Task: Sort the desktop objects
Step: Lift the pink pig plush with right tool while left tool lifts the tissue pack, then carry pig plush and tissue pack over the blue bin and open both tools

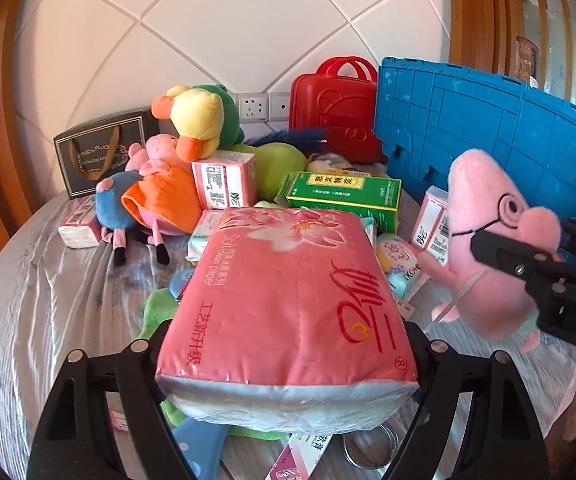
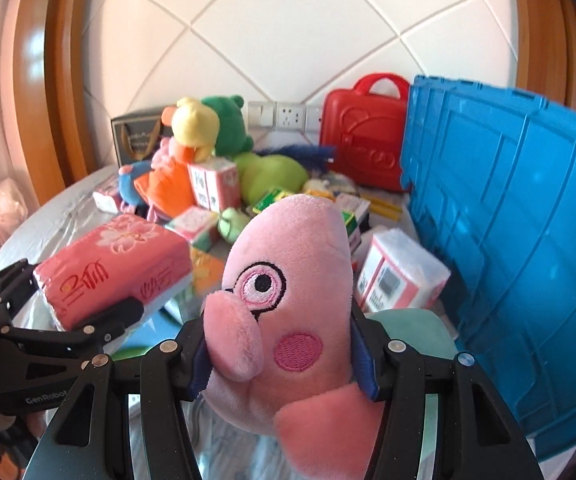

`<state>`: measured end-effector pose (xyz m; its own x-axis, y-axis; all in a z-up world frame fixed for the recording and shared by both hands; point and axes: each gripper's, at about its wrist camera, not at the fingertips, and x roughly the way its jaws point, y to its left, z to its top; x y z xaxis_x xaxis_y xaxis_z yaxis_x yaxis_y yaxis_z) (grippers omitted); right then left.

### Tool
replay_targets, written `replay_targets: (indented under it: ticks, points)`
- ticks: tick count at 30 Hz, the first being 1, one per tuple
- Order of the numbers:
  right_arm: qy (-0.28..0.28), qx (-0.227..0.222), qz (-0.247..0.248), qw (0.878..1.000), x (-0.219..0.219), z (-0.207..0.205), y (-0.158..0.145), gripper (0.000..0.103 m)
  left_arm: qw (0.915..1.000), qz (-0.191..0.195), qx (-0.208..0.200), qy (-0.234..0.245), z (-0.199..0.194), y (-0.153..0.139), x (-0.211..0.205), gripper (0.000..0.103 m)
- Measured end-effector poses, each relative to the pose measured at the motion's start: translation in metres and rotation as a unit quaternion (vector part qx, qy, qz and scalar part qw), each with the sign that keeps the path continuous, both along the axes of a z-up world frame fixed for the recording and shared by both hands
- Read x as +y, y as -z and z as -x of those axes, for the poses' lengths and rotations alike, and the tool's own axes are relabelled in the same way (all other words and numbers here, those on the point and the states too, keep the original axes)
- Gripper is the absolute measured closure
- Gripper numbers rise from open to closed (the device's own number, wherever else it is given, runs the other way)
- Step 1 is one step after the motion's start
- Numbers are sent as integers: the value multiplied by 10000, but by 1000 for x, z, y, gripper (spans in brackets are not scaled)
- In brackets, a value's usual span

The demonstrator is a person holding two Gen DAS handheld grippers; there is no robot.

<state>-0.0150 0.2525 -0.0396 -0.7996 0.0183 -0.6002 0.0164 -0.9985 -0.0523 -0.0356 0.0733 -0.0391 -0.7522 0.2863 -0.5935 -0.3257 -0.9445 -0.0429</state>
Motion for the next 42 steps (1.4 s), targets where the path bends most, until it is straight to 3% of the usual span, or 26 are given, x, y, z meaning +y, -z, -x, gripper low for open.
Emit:
replay_targets:
  ticks: [9,18,32,42]
  points:
    - [63,521,-111,9986,-5,1,-53,47,9990,-115,291,-311,4,-42,-4,20]
    - [212,1069,-43,9940,1,-5,-116,46,9962,-281,795,-226,12,-112,10,21]
    - [1021,1818,-244,9777,64,-42,-233,45,9876,-706,1263,609,10,-211,91,22]
    - [2008,1897,-397,9603,154,-76,-266,45,9767,-730,1436,1419,-8,-245,183,22]
